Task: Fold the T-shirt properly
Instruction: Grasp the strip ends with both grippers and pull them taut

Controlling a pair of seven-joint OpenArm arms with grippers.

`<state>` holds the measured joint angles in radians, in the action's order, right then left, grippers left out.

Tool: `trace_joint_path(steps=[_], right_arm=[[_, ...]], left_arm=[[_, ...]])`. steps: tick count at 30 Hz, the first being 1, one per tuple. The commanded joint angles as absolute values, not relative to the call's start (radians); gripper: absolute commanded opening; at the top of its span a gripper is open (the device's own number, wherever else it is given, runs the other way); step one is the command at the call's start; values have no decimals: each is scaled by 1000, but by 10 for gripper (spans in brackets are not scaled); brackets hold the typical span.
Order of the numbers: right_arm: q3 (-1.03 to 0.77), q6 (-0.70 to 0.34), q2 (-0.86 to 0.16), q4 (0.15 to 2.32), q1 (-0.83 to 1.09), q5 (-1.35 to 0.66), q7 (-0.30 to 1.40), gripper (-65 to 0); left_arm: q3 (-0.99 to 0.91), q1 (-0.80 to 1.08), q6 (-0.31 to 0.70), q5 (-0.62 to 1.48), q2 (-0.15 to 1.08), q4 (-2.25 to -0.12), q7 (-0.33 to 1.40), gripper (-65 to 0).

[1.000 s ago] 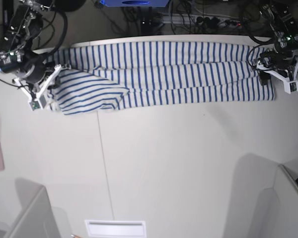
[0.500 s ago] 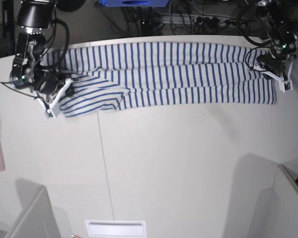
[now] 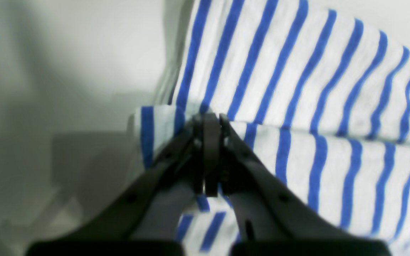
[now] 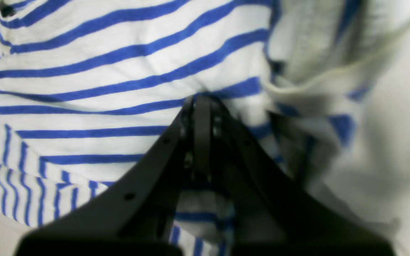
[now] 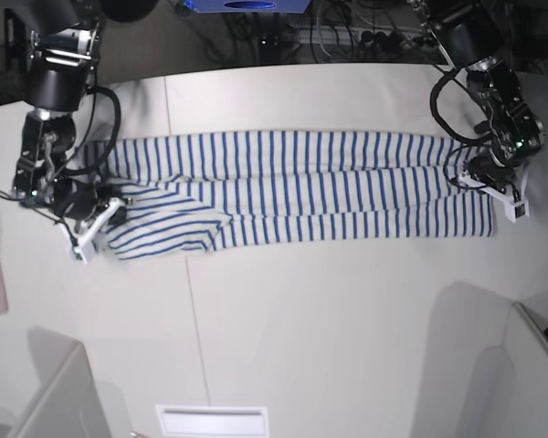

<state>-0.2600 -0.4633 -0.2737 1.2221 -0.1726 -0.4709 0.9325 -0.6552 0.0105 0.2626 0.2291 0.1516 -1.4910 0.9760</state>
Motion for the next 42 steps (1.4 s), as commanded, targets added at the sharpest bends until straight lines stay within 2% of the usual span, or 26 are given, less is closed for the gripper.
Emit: trace_joint_path(steps=[1,5,10,14,18,19,23,25,27,32,42], right_arm=[[-266,-472,-292,1282,-191,-489,926,-650],[-272,-473,-268,1466,-137,-490,946,-650],[-268,-473,-254,1707,-27,-490,944,-650],[-272,-473,-219,1833,58,-490,944,-650],[-265,-473,-197,1896,137,-490,944,-650],[-265,-473,-180,1897,153,-490,944,-650],[-260,-473,-165,1897,193,-490,944,-650],[-231,-473,-165,1897,202,-490,940,-650],[-211,-473,-165,1897,203,-489,940,-650],[-200,-472,-165,1897,203,-489,943,-650],[-211,-466,-163,1899,203,-489,943,-650]], left_arm=[[-682,12,265,229,168,-1552,966,-650],[-746,36,266,248,168,-1672,972,-650],[-756,140,266,441,206,-1790,974,-650],[-762,217,266,599,262,-1794,970,-650],[-852,239,266,684,260,-1790,967,-634],[-868,236,266,684,260,-1785,967,-555],[-868,219,266,688,265,-1707,964,-173],[-868,194,266,688,265,-1662,963,-43],[-868,168,271,688,266,-1598,961,-46],[-862,62,375,676,278,-1406,963,-81],[-610,-13,384,483,320,-1290,963,-81]])
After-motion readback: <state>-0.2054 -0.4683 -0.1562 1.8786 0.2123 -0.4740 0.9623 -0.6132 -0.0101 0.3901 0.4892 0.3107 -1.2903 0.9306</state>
